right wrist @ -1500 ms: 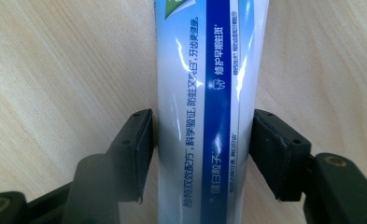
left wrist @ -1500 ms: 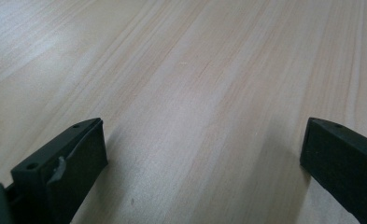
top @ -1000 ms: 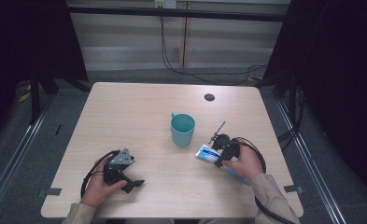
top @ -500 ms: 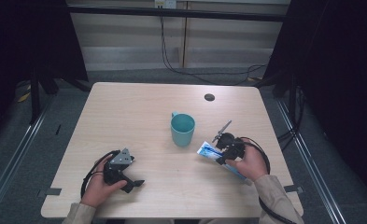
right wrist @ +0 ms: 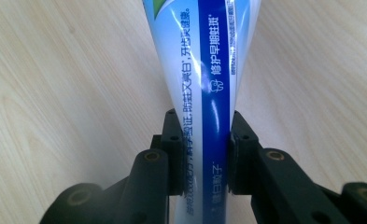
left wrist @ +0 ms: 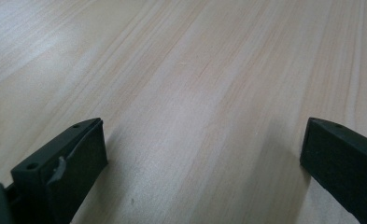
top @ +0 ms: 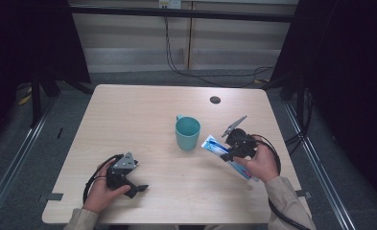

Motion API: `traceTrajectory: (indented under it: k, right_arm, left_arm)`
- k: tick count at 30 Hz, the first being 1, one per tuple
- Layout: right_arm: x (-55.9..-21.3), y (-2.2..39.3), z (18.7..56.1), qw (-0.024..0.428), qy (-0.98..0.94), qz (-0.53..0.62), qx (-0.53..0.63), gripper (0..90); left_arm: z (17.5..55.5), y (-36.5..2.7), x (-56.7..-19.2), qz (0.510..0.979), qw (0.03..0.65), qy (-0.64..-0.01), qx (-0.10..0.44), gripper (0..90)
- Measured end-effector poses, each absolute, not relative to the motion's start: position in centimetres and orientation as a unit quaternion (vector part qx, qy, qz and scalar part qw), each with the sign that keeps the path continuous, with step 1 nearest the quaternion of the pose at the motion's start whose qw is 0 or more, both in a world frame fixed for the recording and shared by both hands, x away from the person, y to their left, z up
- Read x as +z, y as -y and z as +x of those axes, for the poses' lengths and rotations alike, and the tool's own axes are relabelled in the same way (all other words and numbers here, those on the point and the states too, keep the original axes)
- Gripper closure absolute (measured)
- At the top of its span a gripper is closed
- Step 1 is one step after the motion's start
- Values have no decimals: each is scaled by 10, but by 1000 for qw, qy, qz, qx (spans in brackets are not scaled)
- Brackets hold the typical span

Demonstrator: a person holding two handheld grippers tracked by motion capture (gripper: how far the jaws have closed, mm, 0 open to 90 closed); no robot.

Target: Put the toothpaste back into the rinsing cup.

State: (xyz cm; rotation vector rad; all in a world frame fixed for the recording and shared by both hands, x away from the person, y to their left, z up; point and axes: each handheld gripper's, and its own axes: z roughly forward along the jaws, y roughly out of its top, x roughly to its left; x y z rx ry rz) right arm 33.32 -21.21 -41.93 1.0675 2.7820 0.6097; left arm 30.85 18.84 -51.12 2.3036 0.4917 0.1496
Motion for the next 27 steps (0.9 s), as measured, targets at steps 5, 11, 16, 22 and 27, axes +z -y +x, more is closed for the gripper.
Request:
traceTrajectory:
  k: [5,11,16,22,27]
  right_arm:
    - [-412,215,334,53,-905,354,228,736]
    - [-407,214,334,59,-901,353,247,736]
    - [-403,212,334,64,-895,354,263,736]
    - [-396,212,335,69,-891,350,279,736]
    - [-391,213,335,74,-887,353,288,737]
  left_arm:
    - [309,-188,-511,902,381,-193,58,0]
    - [309,-188,-511,903,381,-192,59,0]
    - [309,-188,-511,903,381,-192,59,0]
    - [309,-188,-511,902,381,-193,59,0]
    - [309,-188,-511,903,381,-192,58,0]
